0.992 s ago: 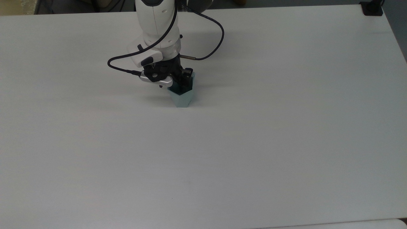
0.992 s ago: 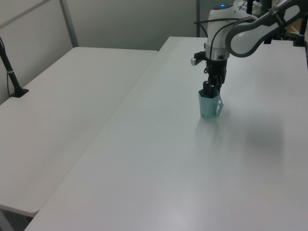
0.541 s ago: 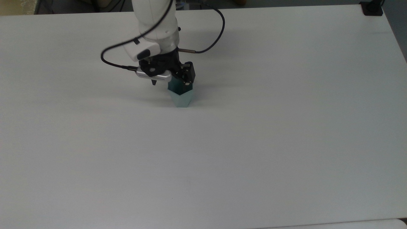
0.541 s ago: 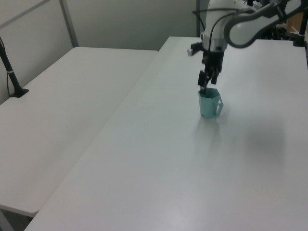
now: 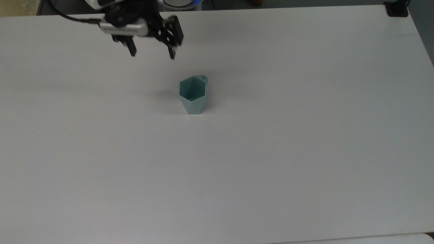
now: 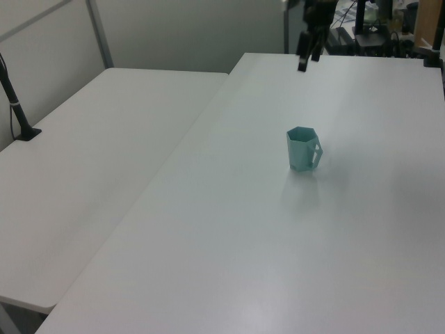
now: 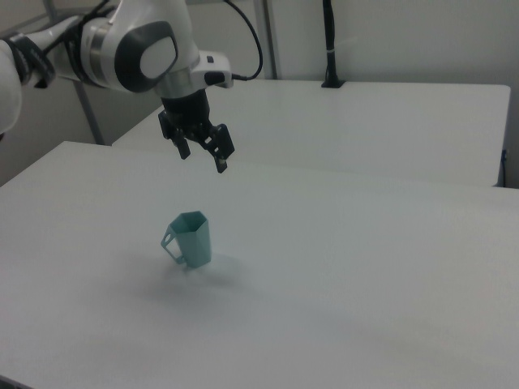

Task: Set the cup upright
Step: 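Open the gripper and raise it away from the cup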

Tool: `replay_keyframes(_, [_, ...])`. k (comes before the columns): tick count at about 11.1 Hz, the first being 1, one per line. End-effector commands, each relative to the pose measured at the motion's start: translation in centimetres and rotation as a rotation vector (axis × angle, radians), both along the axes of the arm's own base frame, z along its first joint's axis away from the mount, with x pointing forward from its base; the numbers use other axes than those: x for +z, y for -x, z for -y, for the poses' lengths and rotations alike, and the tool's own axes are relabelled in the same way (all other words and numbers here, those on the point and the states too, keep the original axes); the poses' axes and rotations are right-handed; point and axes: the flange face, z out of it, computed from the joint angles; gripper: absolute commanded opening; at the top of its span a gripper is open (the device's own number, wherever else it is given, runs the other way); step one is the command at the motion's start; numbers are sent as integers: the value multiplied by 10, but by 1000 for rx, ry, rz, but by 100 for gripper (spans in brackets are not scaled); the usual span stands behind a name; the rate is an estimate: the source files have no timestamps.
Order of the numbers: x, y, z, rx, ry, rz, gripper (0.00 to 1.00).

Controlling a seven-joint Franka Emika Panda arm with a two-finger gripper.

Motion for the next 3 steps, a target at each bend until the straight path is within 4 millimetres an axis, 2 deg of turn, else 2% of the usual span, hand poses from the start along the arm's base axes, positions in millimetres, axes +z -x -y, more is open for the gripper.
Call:
replay_keyframes(1, [38, 20, 39, 71, 12, -49, 100])
replay_keyframes(3, [62, 28, 61, 68, 12, -70, 100])
